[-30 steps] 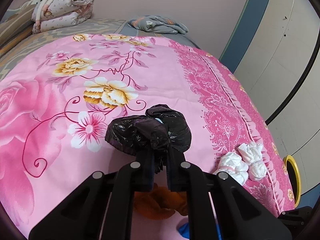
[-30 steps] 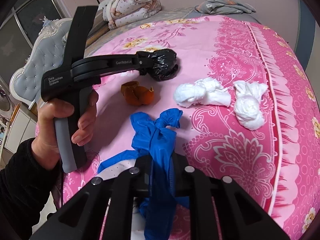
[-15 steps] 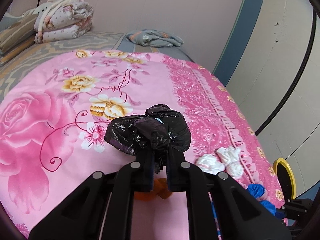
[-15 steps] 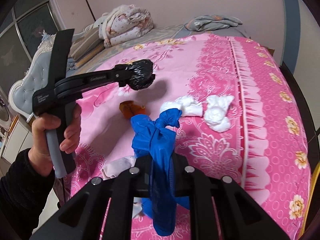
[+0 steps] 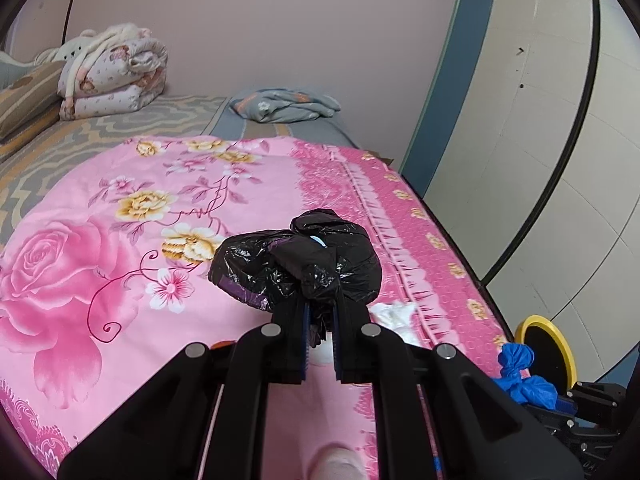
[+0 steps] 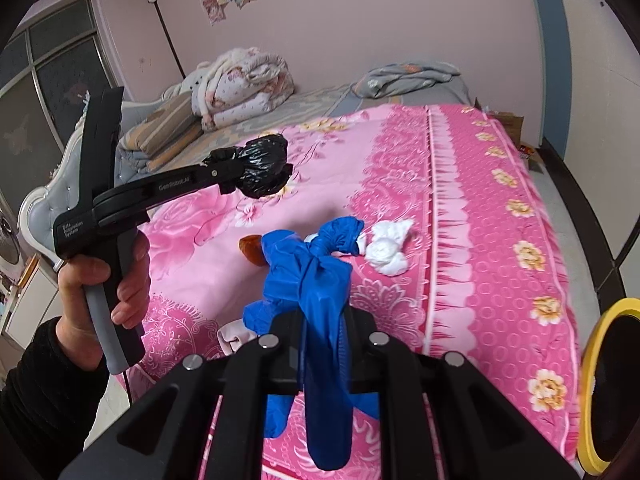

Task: Collect trash
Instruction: 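Carry the black bags with the left tool while the right tool carries the blue glove over the bin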

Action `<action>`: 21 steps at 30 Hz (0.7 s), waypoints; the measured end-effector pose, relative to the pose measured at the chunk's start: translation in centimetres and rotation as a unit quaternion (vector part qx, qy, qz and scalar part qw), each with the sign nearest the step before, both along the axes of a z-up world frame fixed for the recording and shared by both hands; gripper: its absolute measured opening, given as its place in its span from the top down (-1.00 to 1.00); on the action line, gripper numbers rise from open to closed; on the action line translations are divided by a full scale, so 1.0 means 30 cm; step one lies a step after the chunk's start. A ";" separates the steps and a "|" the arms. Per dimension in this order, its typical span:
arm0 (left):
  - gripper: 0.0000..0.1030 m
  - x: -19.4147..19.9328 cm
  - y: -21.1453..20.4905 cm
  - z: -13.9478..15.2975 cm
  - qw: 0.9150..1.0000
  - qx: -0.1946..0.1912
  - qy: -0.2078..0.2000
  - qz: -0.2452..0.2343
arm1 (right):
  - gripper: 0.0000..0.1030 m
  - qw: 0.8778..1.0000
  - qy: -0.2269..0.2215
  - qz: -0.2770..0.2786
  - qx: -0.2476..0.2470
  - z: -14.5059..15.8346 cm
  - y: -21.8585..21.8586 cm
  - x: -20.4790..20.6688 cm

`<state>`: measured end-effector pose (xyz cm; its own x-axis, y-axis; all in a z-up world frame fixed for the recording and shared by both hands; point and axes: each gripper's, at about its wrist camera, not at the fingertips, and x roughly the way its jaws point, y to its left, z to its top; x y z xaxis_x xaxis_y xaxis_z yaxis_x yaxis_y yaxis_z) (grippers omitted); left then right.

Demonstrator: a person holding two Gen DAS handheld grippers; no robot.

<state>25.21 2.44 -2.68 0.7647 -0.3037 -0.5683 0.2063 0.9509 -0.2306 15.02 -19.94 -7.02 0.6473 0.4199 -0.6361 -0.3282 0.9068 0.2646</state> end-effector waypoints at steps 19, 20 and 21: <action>0.85 -0.214 -0.322 0.190 0.996 0.005 -0.055 -0.066 | 0.78 0.994 -0.047 -0.094 0.033 0.150 -0.333 -0.165; 0.85 -0.220 -0.337 0.196 0.996 0.005 -0.057 -0.070 | 0.78 0.993 -0.050 -0.100 0.035 0.158 -0.350 -0.171; 0.85 -0.230 -0.360 0.205 0.996 0.005 -0.059 -0.074 | 0.78 0.992 -0.053 -0.105 0.037 0.165 -0.365 -0.176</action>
<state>18.31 -8.37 3.48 0.7731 -0.4127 -0.4817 0.3696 0.9102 -0.1867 9.74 -30.89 -2.08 0.7876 0.3112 -0.5318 -0.1635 0.9377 0.3065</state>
